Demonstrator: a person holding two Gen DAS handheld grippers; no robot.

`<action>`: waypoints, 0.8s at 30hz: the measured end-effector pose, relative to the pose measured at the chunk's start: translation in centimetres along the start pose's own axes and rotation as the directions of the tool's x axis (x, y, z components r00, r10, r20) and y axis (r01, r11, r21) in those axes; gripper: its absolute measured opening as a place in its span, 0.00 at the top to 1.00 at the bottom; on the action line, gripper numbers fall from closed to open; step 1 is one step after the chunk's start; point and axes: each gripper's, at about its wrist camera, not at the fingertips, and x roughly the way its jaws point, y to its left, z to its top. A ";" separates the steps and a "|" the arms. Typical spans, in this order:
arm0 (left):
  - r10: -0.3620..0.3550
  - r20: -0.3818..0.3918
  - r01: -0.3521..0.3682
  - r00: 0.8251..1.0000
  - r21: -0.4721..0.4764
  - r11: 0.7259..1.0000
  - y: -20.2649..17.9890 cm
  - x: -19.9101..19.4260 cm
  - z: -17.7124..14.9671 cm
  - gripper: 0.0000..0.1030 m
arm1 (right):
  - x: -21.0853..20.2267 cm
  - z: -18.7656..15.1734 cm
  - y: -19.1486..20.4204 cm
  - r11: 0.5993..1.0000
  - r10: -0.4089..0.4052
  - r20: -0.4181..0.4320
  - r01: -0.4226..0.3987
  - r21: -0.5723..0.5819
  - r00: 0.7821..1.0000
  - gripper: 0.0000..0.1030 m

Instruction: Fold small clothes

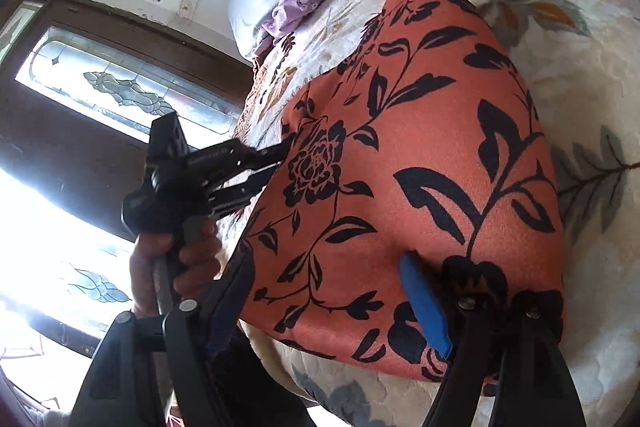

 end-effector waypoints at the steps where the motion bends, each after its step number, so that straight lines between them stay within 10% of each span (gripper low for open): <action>1: 0.004 0.003 -0.004 1.000 0.011 1.000 -0.2 0.1 0.9 0.77 | 0.0 -0.1 0.1 1.000 0.002 0.003 -0.002 -0.007 1.000 0.24; 7: 0.063 0.011 -0.064 0.998 0.076 0.995 -0.4 2.3 2.3 0.77 | 0.0 -1.1 0.3 0.999 0.002 0.009 -0.001 -0.054 1.000 0.24; 14: 0.100 0.185 -0.113 0.978 0.062 0.992 -0.9 -3.8 0.9 0.61 | 0.0 -1.3 0.6 0.997 -0.015 0.022 0.016 -0.072 1.000 0.24; 17: 0.127 0.260 -0.166 0.957 0.134 0.977 -2.8 -7.1 -1.7 0.39 | -0.1 -1.1 0.9 0.998 -0.021 0.019 0.022 -0.057 1.000 0.24; 24: 0.151 0.295 -0.218 0.944 0.210 0.953 -5.7 -9.4 -11.5 0.39 | -4.0 -0.9 0.8 0.996 0.074 0.066 -0.077 0.047 0.995 0.24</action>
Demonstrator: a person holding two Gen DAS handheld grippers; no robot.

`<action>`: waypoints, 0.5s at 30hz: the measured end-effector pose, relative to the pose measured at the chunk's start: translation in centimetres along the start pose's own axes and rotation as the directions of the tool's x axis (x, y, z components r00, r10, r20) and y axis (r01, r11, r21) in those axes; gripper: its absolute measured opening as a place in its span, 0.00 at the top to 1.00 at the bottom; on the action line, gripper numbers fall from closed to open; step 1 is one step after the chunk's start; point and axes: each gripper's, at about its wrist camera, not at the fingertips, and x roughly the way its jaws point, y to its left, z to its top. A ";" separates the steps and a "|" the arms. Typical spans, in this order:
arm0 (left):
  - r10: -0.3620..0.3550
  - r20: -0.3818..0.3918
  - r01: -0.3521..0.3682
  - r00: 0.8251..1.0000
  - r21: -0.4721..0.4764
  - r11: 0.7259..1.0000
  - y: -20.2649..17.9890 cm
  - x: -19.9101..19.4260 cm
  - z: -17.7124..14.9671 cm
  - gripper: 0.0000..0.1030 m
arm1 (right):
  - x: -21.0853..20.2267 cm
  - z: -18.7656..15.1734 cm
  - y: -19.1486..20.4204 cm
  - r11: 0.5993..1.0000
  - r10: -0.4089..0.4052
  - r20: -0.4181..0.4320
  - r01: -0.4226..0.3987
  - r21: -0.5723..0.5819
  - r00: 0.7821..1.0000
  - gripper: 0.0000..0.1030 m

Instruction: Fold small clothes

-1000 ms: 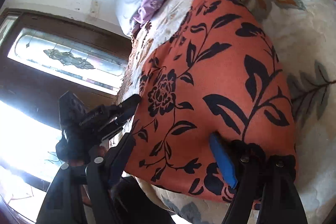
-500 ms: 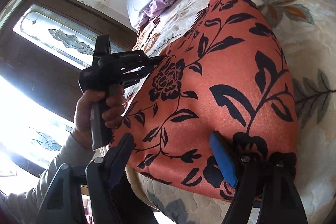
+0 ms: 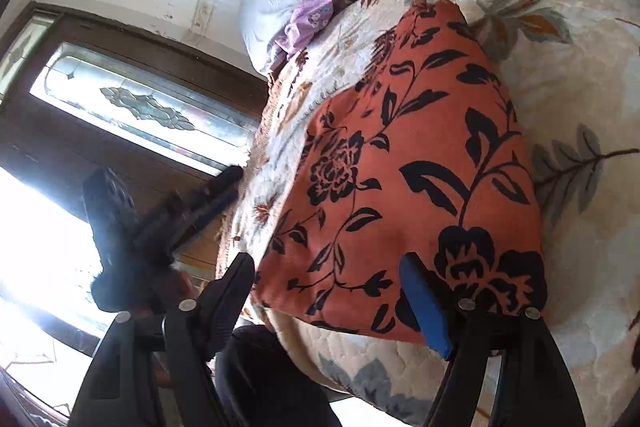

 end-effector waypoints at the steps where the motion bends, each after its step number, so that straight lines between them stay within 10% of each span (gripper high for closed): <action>1: 0.018 -0.026 -0.017 1.000 0.006 1.000 -0.2 0.6 -1.4 0.39 | -0.6 -0.1 -0.4 1.000 0.005 0.015 -0.005 0.012 1.000 0.23; 4: 0.122 -0.182 -0.112 0.976 0.063 0.992 -0.2 4.7 -4.7 0.38 | -0.5 -0.7 -3.5 0.993 -0.036 0.000 0.036 0.116 0.999 0.20; 11: 0.106 -0.026 -0.104 0.994 0.055 0.993 -1.1 0.6 -3.5 0.37 | -2.3 1.4 -2.1 0.993 0.023 0.009 -0.024 0.115 1.000 0.20; 15: 0.146 -0.118 -0.139 0.982 0.064 0.988 -0.8 3.3 -3.9 0.37 | -1.5 4.4 -1.0 0.995 0.024 0.004 -0.025 0.094 1.000 0.20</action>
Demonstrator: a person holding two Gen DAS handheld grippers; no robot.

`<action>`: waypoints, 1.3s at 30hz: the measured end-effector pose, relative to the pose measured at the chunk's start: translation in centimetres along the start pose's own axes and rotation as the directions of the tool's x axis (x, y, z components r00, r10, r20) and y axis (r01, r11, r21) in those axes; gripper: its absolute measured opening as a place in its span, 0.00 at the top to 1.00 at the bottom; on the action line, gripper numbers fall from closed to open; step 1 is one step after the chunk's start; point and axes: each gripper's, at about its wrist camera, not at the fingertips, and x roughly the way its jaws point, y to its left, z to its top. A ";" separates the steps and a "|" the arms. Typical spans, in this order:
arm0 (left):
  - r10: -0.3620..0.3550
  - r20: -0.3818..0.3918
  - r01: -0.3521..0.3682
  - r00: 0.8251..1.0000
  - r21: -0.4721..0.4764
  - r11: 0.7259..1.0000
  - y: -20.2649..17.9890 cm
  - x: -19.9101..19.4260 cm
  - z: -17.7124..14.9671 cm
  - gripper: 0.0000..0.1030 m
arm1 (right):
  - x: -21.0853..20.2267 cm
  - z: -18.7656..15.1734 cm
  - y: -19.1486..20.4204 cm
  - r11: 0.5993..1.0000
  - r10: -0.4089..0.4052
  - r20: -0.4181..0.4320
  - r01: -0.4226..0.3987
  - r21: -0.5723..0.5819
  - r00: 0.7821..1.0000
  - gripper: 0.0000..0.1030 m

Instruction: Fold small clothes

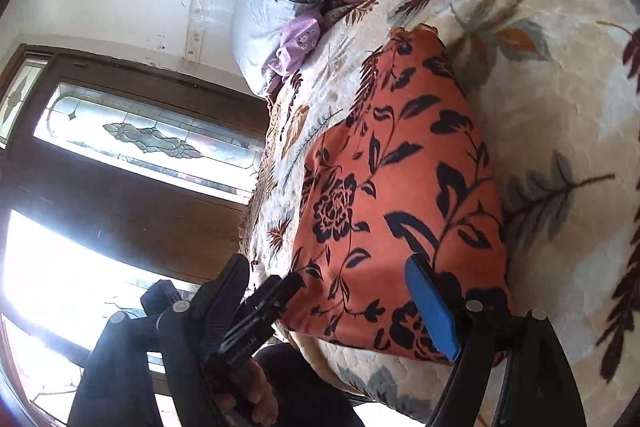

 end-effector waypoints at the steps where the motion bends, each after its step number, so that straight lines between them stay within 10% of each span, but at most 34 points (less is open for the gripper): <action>1: -0.003 -0.034 0.002 0.999 -0.007 1.000 0.2 1.1 -0.3 0.34 | 0.3 0.7 0.2 1.000 0.007 0.000 -0.007 -0.002 1.000 0.20; 19: -0.114 0.014 0.114 0.993 -0.089 0.989 2.2 2.0 -1.9 0.24 | 8.4 10.4 -4.7 0.980 -0.094 -0.138 0.117 0.163 0.986 0.18; 25: -0.105 0.024 0.107 0.994 -0.085 0.991 2.0 1.9 -2.1 0.23 | 7.8 9.6 -0.4 0.997 -0.029 -0.132 0.038 0.065 0.991 0.17; 28: -0.118 0.023 0.119 0.993 -0.092 0.989 2.2 2.0 -2.0 0.23 | 10.0 8.6 -2.2 0.990 -0.125 -0.182 0.134 0.038 0.975 0.17; 36: -0.166 0.119 0.184 0.979 -0.163 0.969 3.2 -1.5 -2.8 0.25 | 4.9 3.2 2.0 1.000 0.010 -0.137 -0.012 -0.013 0.991 0.17; 39: -0.079 0.013 0.080 0.997 -0.171 0.982 3.1 0.2 -3.7 0.25 | 5.8 0.1 -1.0 0.998 -0.043 -0.204 0.050 0.030 0.978 0.17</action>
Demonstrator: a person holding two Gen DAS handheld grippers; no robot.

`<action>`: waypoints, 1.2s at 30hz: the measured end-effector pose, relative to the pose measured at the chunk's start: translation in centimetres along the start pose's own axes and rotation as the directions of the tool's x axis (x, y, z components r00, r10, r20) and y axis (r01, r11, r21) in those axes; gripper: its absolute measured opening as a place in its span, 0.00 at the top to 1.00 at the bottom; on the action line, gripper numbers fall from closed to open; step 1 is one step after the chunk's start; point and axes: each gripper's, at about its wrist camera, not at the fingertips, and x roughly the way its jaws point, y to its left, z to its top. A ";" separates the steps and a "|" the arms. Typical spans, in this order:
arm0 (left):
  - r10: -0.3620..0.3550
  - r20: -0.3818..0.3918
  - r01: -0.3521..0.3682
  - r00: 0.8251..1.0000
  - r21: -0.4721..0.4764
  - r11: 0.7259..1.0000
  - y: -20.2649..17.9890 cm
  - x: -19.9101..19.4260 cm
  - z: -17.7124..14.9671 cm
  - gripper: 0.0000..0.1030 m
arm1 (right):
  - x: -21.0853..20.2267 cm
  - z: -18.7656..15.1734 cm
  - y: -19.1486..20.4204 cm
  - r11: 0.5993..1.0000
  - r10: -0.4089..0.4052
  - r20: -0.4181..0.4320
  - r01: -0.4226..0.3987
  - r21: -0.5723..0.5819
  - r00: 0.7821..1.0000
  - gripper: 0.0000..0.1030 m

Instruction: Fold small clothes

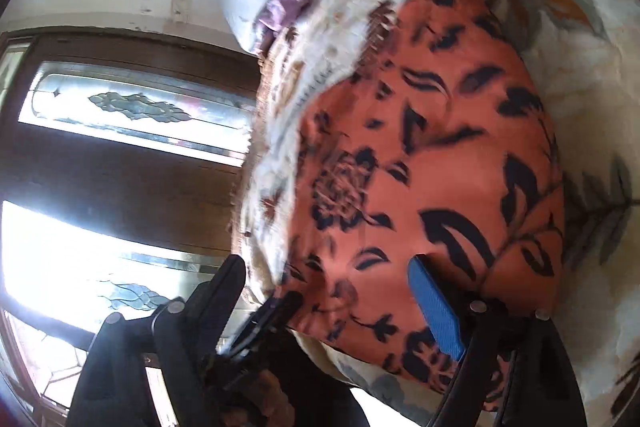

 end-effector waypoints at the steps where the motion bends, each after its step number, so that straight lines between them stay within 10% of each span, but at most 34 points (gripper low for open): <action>1: -0.011 -0.041 0.010 0.999 -0.024 1.000 0.5 0.8 -0.2 0.25 | 0.4 -0.5 -0.9 1.000 0.014 -0.004 -0.014 0.020 1.000 0.17; 6: -0.020 0.048 0.023 0.999 -0.058 0.998 0.8 -1.9 0.1 0.25 | -1.6 -2.2 1.8 0.997 0.046 0.040 -0.044 -0.060 0.998 0.17; 10: 0.020 -0.053 -0.022 0.998 -0.035 0.999 0.5 -0.1 0.1 0.25 | -0.2 -3.3 -1.6 1.000 -0.004 0.015 0.004 0.018 1.000 0.18; 20: -0.005 0.192 -0.028 0.981 0.170 0.985 -5.3 -4.0 3.9 0.25 | -8.0 -2.4 -3.4 0.997 -0.070 0.195 0.063 0.043 0.978 0.17; 28: 0.073 0.056 -0.082 0.996 0.183 0.980 -5.6 3.3 4.3 0.23 | -4.9 -0.4 -5.8 0.992 -0.119 0.133 0.111 0.065 0.984 0.18; 29: 0.049 0.051 -0.057 0.997 0.161 0.985 -5.1 3.6 4.2 0.23 | -4.3 0.0 -5.8 0.992 -0.117 0.122 0.109 0.069 0.986 0.22; 30: 0.036 0.052 -0.043 0.998 0.145 0.988 -4.7 3.8 4.1 0.23 | -3.9 0.2 -5.6 0.991 -0.126 0.111 0.120 0.063 0.986 0.46; 36: 0.005 0.054 -0.012 0.999 0.138 0.990 -4.3 3.8 3.8 0.23 | -2.7 -0.7 0.7 0.893 -0.399 0.164 0.423 -0.156 0.902 0.61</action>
